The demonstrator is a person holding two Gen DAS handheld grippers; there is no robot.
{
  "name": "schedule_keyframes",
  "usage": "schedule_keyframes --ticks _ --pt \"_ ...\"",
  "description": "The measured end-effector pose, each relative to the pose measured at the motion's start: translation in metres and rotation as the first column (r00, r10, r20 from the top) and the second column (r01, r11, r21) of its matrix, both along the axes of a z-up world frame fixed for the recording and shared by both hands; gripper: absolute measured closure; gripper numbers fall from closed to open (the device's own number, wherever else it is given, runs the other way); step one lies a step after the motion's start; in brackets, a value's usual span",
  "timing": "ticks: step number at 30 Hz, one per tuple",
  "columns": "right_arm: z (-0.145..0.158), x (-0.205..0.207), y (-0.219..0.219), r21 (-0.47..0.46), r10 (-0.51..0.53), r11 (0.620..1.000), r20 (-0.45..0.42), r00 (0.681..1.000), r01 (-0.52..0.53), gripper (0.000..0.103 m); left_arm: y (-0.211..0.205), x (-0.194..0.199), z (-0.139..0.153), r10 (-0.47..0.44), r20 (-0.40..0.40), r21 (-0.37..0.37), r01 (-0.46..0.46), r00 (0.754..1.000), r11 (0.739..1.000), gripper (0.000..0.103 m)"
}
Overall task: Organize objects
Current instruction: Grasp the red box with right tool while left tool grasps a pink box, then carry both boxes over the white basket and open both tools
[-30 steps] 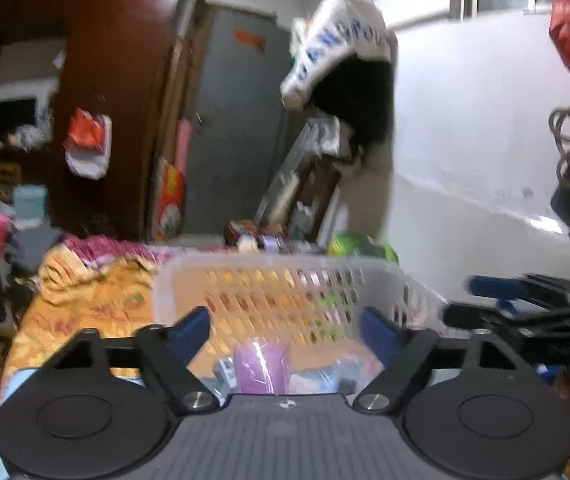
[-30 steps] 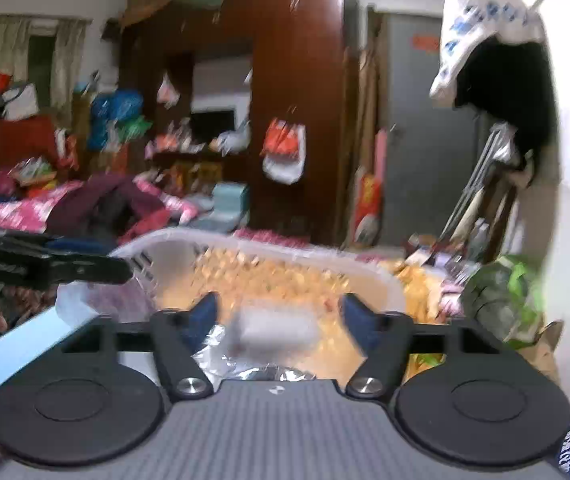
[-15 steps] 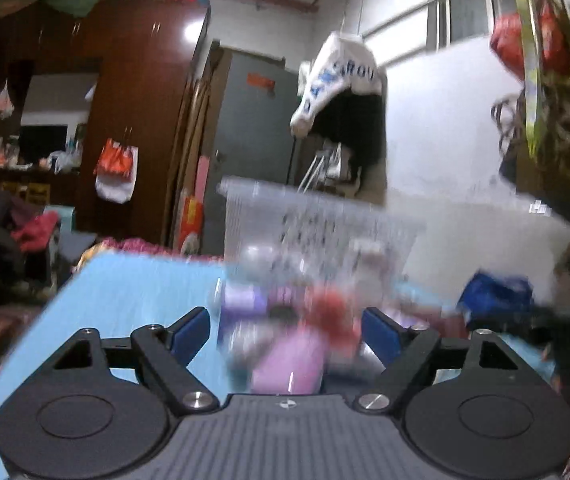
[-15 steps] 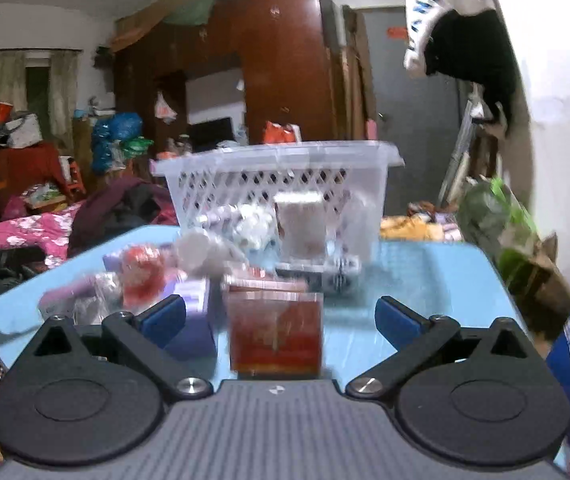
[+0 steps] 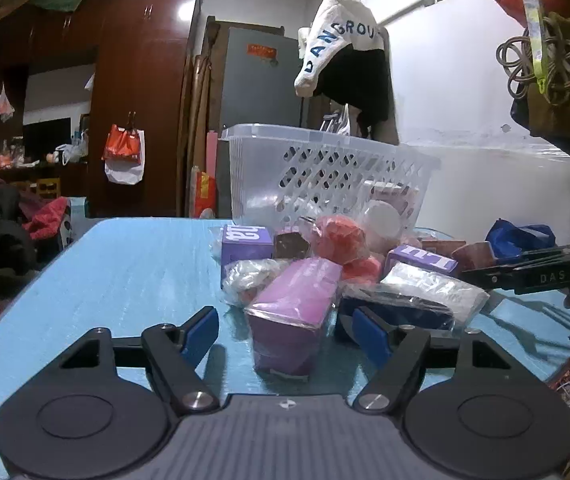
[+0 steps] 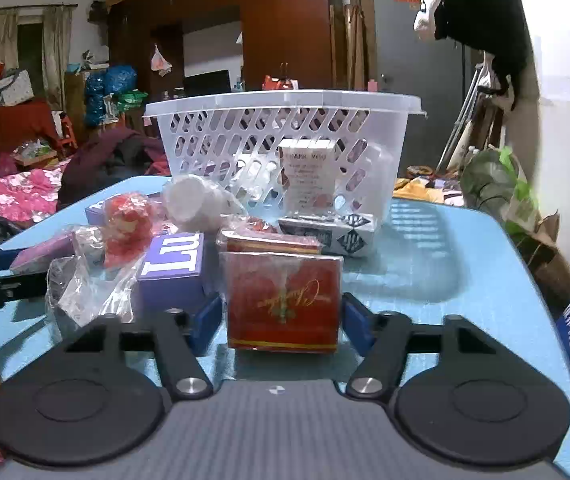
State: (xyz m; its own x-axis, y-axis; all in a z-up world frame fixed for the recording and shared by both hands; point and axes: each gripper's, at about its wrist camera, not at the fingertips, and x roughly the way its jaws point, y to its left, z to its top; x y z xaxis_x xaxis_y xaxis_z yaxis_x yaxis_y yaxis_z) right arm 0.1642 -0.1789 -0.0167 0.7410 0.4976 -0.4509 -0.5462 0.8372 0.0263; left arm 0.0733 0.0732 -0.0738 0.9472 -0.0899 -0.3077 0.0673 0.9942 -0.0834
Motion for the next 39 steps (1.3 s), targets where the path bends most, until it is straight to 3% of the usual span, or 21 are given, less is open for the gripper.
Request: schedule_keyframes --ticks 1,5,9,18,23,25,27,29,33,36,39 --pt "0.0 -0.001 -0.001 0.006 0.002 1.0 0.002 1.0 -0.002 0.04 0.0 0.001 -0.002 -0.001 -0.005 -0.006 0.001 1.0 1.0 0.059" --pt "0.0 -0.007 -0.007 0.048 0.016 0.999 0.052 0.999 -0.019 0.041 0.006 -0.003 -0.005 -0.005 0.012 -0.056 0.005 1.0 0.998 0.061" --pt "0.0 -0.01 -0.018 0.129 0.015 0.991 0.069 0.997 -0.024 0.041 0.01 -0.015 0.002 0.027 0.085 -0.078 -0.021 0.996 0.997 0.062" --pt "0.002 -0.014 -0.017 0.138 0.01 0.99 0.111 0.994 -0.026 0.041 0.01 -0.011 -0.002 0.02 0.073 -0.081 -0.014 0.997 0.997 0.062" --pt "0.002 -0.016 -0.027 0.206 -0.01 0.978 0.133 0.991 -0.018 0.041 0.013 -0.017 -0.002 0.018 0.109 -0.088 -0.008 0.994 0.996 0.062" --pt "0.005 -0.016 -0.033 0.248 -0.011 0.969 0.132 0.991 -0.022 0.041 0.017 -0.018 0.001 0.005 0.117 -0.123 0.01 0.993 0.992 0.063" --pt "0.015 -0.012 -0.034 0.244 -0.009 0.969 0.138 0.99 -0.026 0.042 0.025 -0.014 0.008 -0.079 0.137 -0.201 0.106 0.987 0.974 0.063" --pt "0.034 -0.01 -0.031 0.204 -0.028 0.979 0.202 0.979 -0.014 0.042 0.029 -0.006 0.024 -0.117 0.148 -0.23 0.149 0.982 0.962 0.063" --pt "0.086 0.011 -0.021 0.199 -0.006 0.979 0.285 0.958 -0.054 0.042 0.022 0.025 0.083 -0.12 0.201 -0.165 0.155 0.972 0.974 0.063" --pt "0.125 0.038 -0.002 0.167 0.003 0.984 0.347 0.938 -0.064 0.042 0.011 0.072 0.134 -0.106 0.212 -0.135 0.136 0.972 0.981 0.063" --pt "0.143 0.082 0.027 0.05 -0.023 0.999 0.341 0.94 0.006 0.041 -0.01 0.14 0.171 -0.057 0.115 -0.057 0.064 0.992 0.996 0.063"
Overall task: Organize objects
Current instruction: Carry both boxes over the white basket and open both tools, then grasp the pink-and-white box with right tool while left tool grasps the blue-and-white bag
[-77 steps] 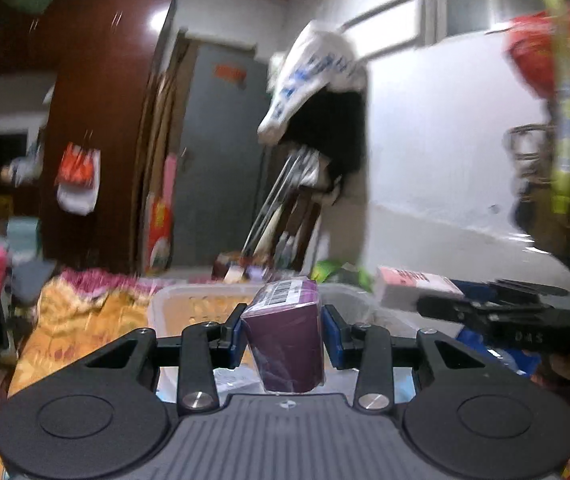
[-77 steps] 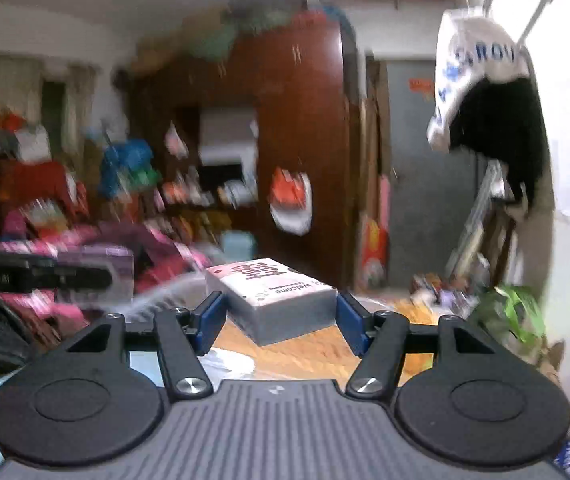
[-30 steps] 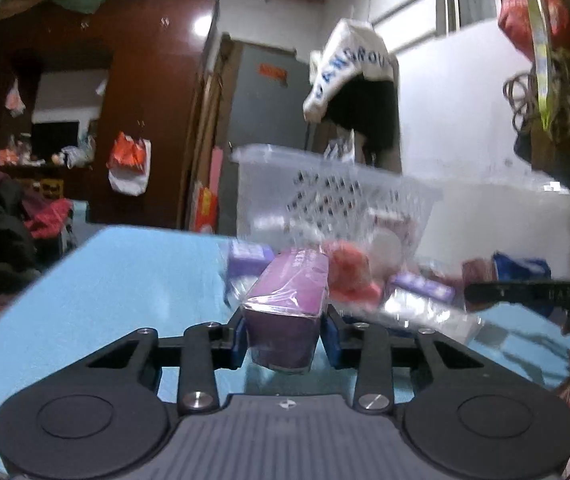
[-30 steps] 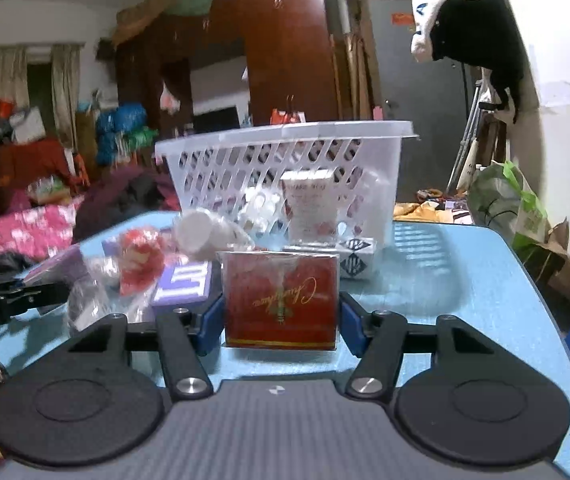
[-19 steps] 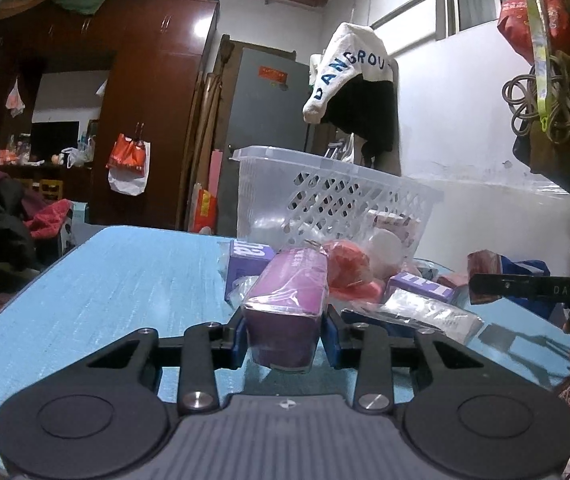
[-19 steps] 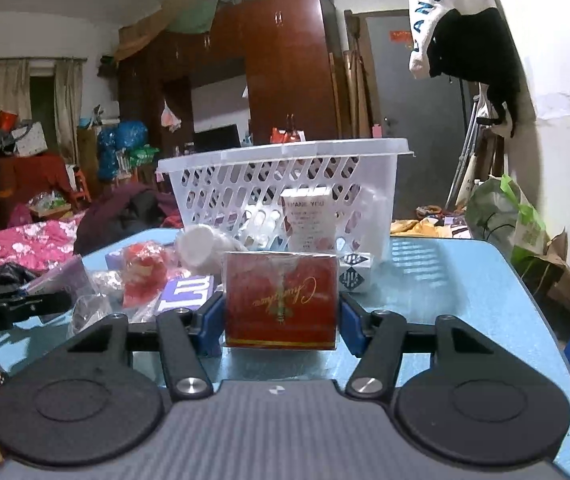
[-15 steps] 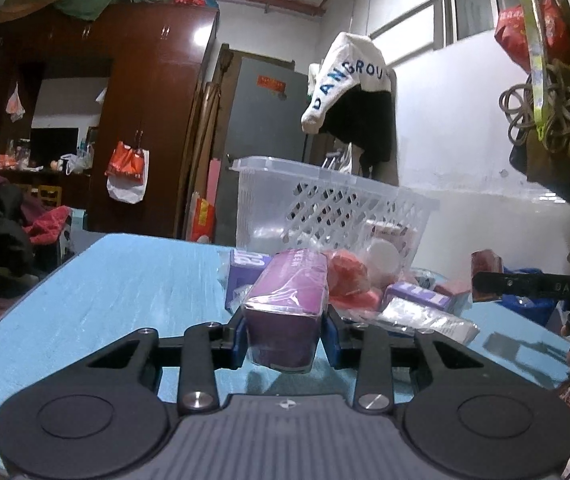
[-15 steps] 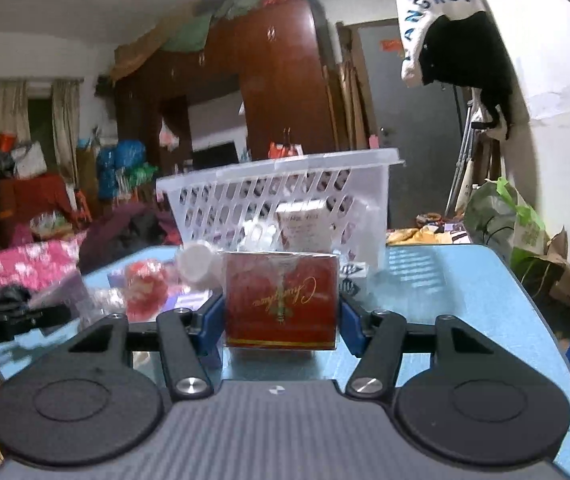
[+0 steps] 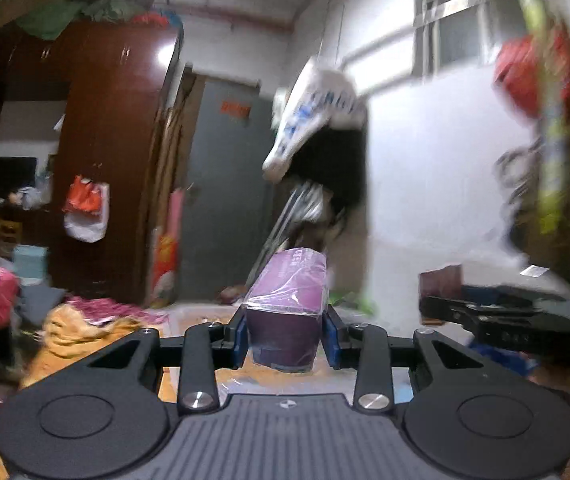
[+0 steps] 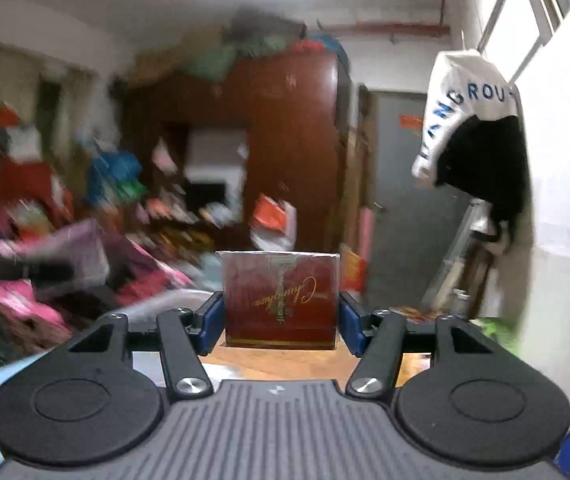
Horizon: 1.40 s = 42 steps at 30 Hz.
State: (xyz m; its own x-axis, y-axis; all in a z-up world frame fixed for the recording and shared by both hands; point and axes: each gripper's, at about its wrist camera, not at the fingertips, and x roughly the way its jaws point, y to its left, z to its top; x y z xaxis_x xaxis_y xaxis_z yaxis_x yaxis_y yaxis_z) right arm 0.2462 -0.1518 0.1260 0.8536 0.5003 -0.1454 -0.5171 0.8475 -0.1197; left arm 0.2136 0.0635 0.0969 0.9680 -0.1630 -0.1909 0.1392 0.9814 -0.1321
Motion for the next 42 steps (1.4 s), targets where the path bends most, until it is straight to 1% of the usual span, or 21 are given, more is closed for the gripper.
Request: schedule_keyframes --ticks 2,5,6,7,8,9,11,13,15,17,19,21,23,25,26,29,31,35,37,39,42 --pt "-0.002 0.036 0.013 -0.036 0.003 0.999 -0.091 0.996 -0.007 0.041 -0.009 0.037 -0.001 0.018 -0.103 0.014 -0.016 0.995 1.0 0.063" --pt "-0.016 0.063 0.022 -0.06 0.025 0.998 -0.169 0.985 -0.036 0.041 -0.018 0.061 -0.018 0.04 -0.15 0.038 -0.034 0.988 0.999 0.062" --pt "-0.02 0.066 0.024 -0.067 0.022 0.997 -0.168 0.986 -0.033 0.04 -0.02 0.067 -0.021 0.048 -0.15 0.052 -0.041 0.987 0.998 0.051" --pt "-0.023 0.068 0.028 -0.079 0.017 0.996 -0.161 0.987 -0.03 0.028 -0.022 0.072 -0.023 0.068 -0.155 0.075 -0.057 0.986 0.996 0.022" --pt "-0.025 0.07 0.031 -0.099 0.001 0.995 -0.168 0.986 -0.018 0.005 -0.023 0.075 -0.024 0.107 -0.154 0.091 -0.093 0.982 0.991 0.01" --pt "-0.025 0.069 0.034 -0.12 -0.032 0.993 -0.166 0.986 0.012 0.0 -0.021 0.072 -0.023 0.137 -0.141 0.092 -0.125 0.981 0.988 0.002" --pt "-0.022 0.049 0.028 -0.094 -0.05 0.995 -0.098 0.994 0.041 0.0 -0.017 0.052 -0.022 0.146 -0.084 0.055 -0.142 0.986 0.988 0.002" --pt "-0.018 0.028 0.016 -0.038 0.001 0.999 -0.089 0.996 -0.004 0.0 -0.009 0.025 -0.022 0.106 -0.049 0.025 -0.105 0.993 0.994 0.002" --pt "-0.023 0.006 0.002 0.02 0.007 1.0 -0.138 0.99 -0.004 0.0 -0.012 -0.016 -0.033 0.095 -0.036 0.034 -0.094 0.995 0.995 0.002" --pt "-0.044 -0.017 -0.013 0.066 0.028 0.998 -0.205 0.978 -0.015 0.0 -0.021 -0.059 -0.056 0.066 -0.034 0.068 -0.063 0.997 0.996 0.002" --pt "-0.072 -0.033 -0.021 0.042 0.035 0.999 -0.291 0.956 -0.023 0.0 -0.032 -0.09 -0.082 0.006 -0.036 0.086 -0.003 0.999 0.996 0.002" --pt "-0.098 -0.044 -0.027 0.039 0.048 0.999 -0.336 0.941 -0.037 0.0 -0.041 -0.12 -0.108 -0.044 -0.033 0.079 0.047 0.998 0.996 0.002" --pt "-0.117 -0.049 -0.027 0.023 0.075 0.997 -0.376 0.924 -0.071 0.0 -0.05 -0.136 -0.131 -0.089 -0.068 0.064 0.094 0.994 0.994 0.002" --pt "-0.127 -0.047 -0.024 0.002 0.052 0.998 -0.398 0.916 -0.056 0.0 -0.057 -0.142 -0.143 -0.1 -0.096 0.087 0.108 0.99 0.99 0.002" --pt "-0.128 -0.046 -0.024 0.013 0.055 0.998 -0.4 0.915 -0.054 0.0 -0.061 -0.142 -0.149 -0.078 -0.106 0.114 0.091 0.991 0.989 0.002" --pt "-0.125 -0.036 -0.022 0.039 0.104 0.995 -0.446 0.889 -0.097 0.0 -0.062 -0.13 -0.157 -0.034 -0.151 0.159 0.058 0.988 0.986 0.002" --pt "-0.124 -0.032 -0.022 0.038 0.109 0.994 -0.441 0.891 -0.103 0.0 -0.056 -0.127 -0.161 -0.023 -0.175 0.151 0.05 0.984 0.987 0.002" --pt "-0.134 -0.047 -0.026 0.067 0.135 0.991 -0.428 0.894 -0.117 0.002 -0.058 -0.118 -0.167 -0.007 -0.201 0.151 0.038 0.98 0.988 0.002" --pt "-0.138 -0.051 -0.028 0.091 0.156 0.987 -0.433 0.888 -0.128 0.006 -0.059 -0.117 -0.168 0.003 -0.198 0.143 0.026 0.98 0.989 0.006" --pt "-0.139 -0.058 -0.028 0.097 0.158 0.987 -0.421 0.893 -0.128 0.009 -0.056 -0.118 -0.166 0.02 -0.191 0.105 0.0 0.981 0.994 0.015" --pt "-0.139 -0.06 -0.023 0.076 0.131 0.991 -0.4 0.907 -0.11 0.009 -0.055 -0.117 -0.167 0.023 -0.19 0.088 -0.006 0.981 0.996 0.016"
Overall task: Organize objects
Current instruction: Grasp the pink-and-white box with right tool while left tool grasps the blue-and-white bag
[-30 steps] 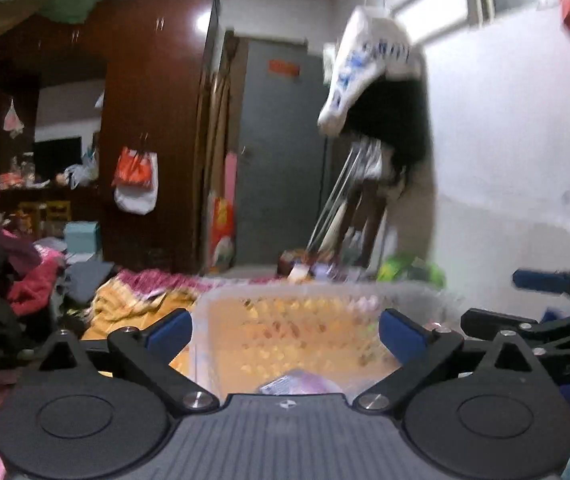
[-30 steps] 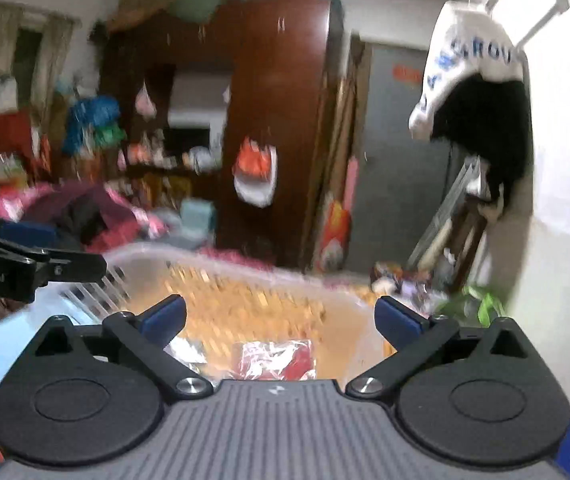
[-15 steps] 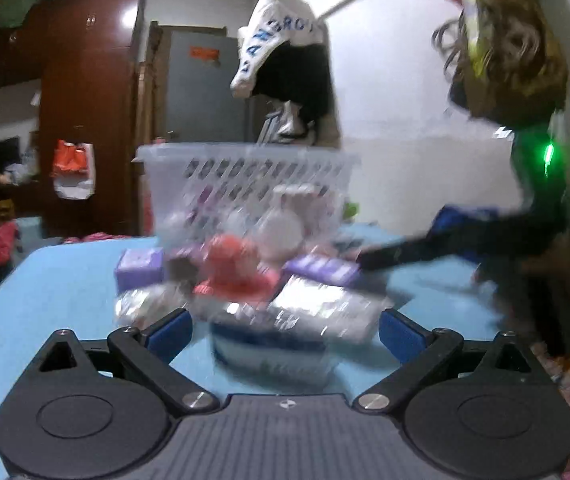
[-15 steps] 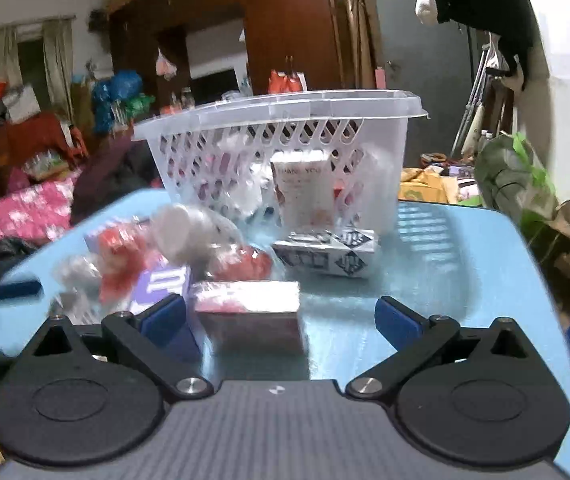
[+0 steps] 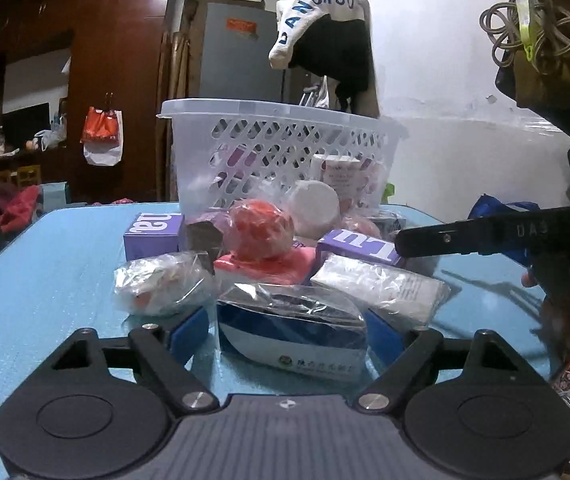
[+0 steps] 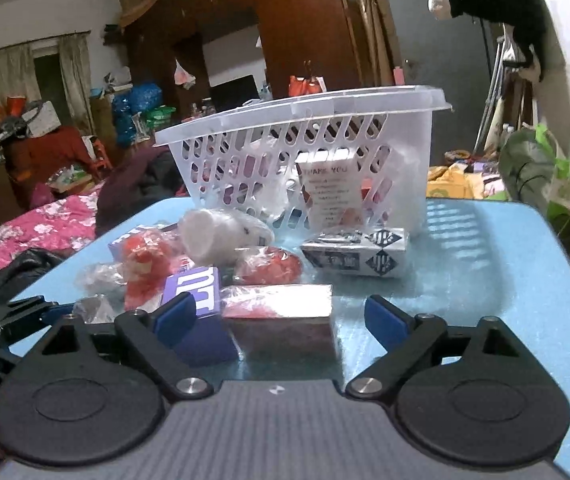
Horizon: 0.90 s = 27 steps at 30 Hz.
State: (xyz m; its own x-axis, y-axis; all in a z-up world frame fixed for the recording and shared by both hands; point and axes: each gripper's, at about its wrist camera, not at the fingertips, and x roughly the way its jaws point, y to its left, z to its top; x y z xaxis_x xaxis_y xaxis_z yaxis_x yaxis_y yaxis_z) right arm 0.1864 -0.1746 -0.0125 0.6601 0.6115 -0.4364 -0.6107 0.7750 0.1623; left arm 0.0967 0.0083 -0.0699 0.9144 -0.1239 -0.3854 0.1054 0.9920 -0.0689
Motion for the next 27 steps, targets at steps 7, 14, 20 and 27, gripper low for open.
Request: schedule_keyframes --ticks 7,14,20,27 --pt "-0.004 -0.002 -0.014 0.076 -0.042 0.996 0.002 0.999 0.042 0.037 -0.002 -0.004 -0.003 -0.005 0.017 0.015 0.005 1.0 1.0 0.016" --pt "-0.003 0.0 -0.007 0.04 -0.037 0.999 0.011 0.999 0.037 0.033 -0.002 -0.002 -0.003 0.008 0.013 0.019 -0.009 1.0 1.0 0.015" --pt "-0.005 -0.002 -0.008 0.051 -0.037 0.998 0.003 0.999 0.037 0.035 -0.008 -0.003 -0.002 0.014 0.023 0.031 -0.015 1.0 0.999 0.029" --pt "-0.005 -0.009 -0.024 0.155 -0.072 0.986 0.052 0.996 0.063 0.039 0.005 -0.015 0.001 0.011 0.08 -0.045 -0.007 0.997 0.999 0.029"
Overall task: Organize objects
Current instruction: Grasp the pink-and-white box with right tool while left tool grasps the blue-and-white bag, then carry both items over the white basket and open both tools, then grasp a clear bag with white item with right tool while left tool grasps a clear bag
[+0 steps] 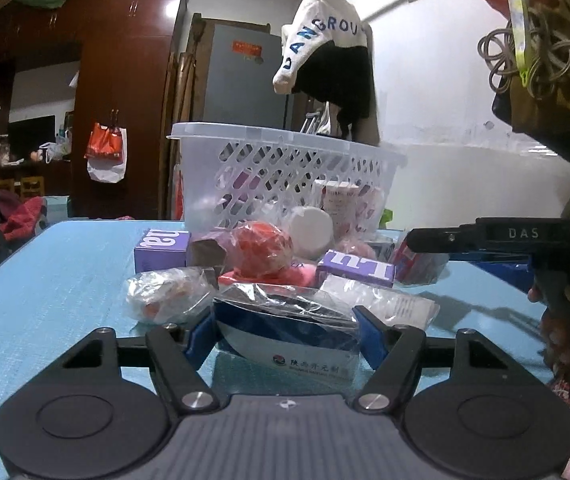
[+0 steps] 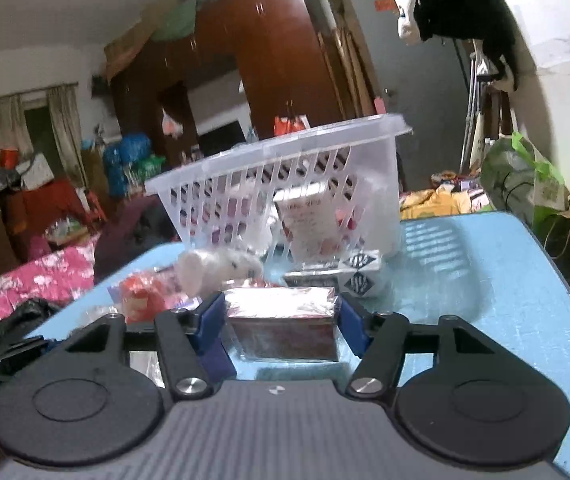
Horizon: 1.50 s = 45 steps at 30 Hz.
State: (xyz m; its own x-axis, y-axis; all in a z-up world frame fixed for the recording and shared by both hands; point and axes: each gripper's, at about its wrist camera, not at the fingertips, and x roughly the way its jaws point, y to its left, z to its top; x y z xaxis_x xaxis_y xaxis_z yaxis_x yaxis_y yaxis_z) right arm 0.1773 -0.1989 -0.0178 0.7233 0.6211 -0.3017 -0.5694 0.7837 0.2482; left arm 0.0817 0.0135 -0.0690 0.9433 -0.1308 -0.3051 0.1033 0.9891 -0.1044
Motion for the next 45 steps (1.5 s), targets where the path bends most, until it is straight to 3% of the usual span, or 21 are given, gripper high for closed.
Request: schedule_keyframes --ticks 5,14,17,20,23,25,26,30,31,32,33,34,37,40,42,45 --pt "0.001 -0.008 0.0 0.008 -0.023 1.0 0.061 0.998 0.022 0.04 0.004 -0.002 0.0 -0.045 0.01 -0.058 0.045 0.999 0.997 0.029" --pt "0.006 -0.019 -0.002 0.037 -0.061 0.998 0.157 0.986 0.056 0.04 0.01 -0.012 0.009 -0.047 0.095 -0.082 0.055 0.994 0.995 0.029" --pt "0.03 -0.019 -0.005 0.09 -0.046 0.996 0.198 0.979 0.029 0.04 0.018 -0.006 0.051 -0.081 0.193 -0.11 0.104 0.978 0.989 0.029" --pt "0.082 -0.007 0.01 0.06 -0.05 0.998 0.305 0.951 0.034 0.04 0.022 0.024 0.111 -0.085 0.262 -0.116 0.119 0.961 0.986 0.029" --pt "0.122 0.03 0.031 -0.008 -0.053 0.998 0.358 0.932 0.06 0.04 0.024 0.084 0.158 -0.034 0.219 -0.13 0.064 0.975 0.989 0.029" --pt "0.133 0.065 0.043 -0.044 -0.052 0.996 0.335 0.941 0.071 0.04 0.026 0.123 0.172 0.01 0.163 -0.182 0.02 0.987 0.983 0.029" --pt "0.134 0.081 0.048 -0.056 -0.048 0.996 0.315 0.948 0.069 0.04 0.024 0.142 0.178 0.005 0.129 -0.173 0.017 0.992 0.985 0.029" --pt "0.126 0.114 0.063 -0.108 -0.004 0.994 0.272 0.962 0.035 0.038 0.01 0.189 0.17 0.026 0.035 -0.131 -0.022 0.999 0.991 0.028" --pt "0.123 0.114 0.065 -0.126 -0.014 0.991 0.284 0.959 0.052 0.033 0.01 0.197 0.165 0.028 0.011 -0.133 -0.027 1.0 0.991 0.024" --pt "0.12 0.113 0.068 -0.148 -0.026 0.986 0.295 0.955 0.073 0.017 0.01 0.204 0.159 0.038 -0.009 -0.134 -0.039 0.999 0.99 0.017" --pt "0.117 0.111 0.069 -0.169 -0.032 0.982 0.3 0.953 0.086 0.009 0.012 0.205 0.154 0.051 -0.021 -0.129 -0.053 0.998 0.99 0.0" --pt "0.115 0.108 0.068 -0.181 -0.03 0.98 0.301 0.953 0.088 0.006 0.017 0.203 0.149 0.066 -0.019 -0.124 -0.067 0.998 0.99 0.0" --pt "0.114 0.086 0.051 -0.144 -0.049 0.985 0.319 0.946 0.099 0.002 0.03 0.184 0.141 0.063 0.016 -0.125 -0.06 0.998 0.99 0.0" --pt "0.109 0.066 0.028 -0.061 -0.068 0.995 0.245 0.967 0.085 0.0 0.042 0.147 0.128 0.032 0.045 -0.151 -0.025 0.998 0.988 0.0" --pt "0.091 0.05 0.015 -0.024 -0.005 1.0 0.19 0.982 0.01 0.0 0.051 0.114 0.115 0.046 0.037 -0.121 -0.041 0.998 0.992 0.0" --pt "0.052 0.017 0.012 -0.074 0.066 0.996 0.111 0.992 -0.058 0.0 0.063 0.073 0.093 0.075 0.039 -0.065 -0.072 0.996 0.995 0.0"
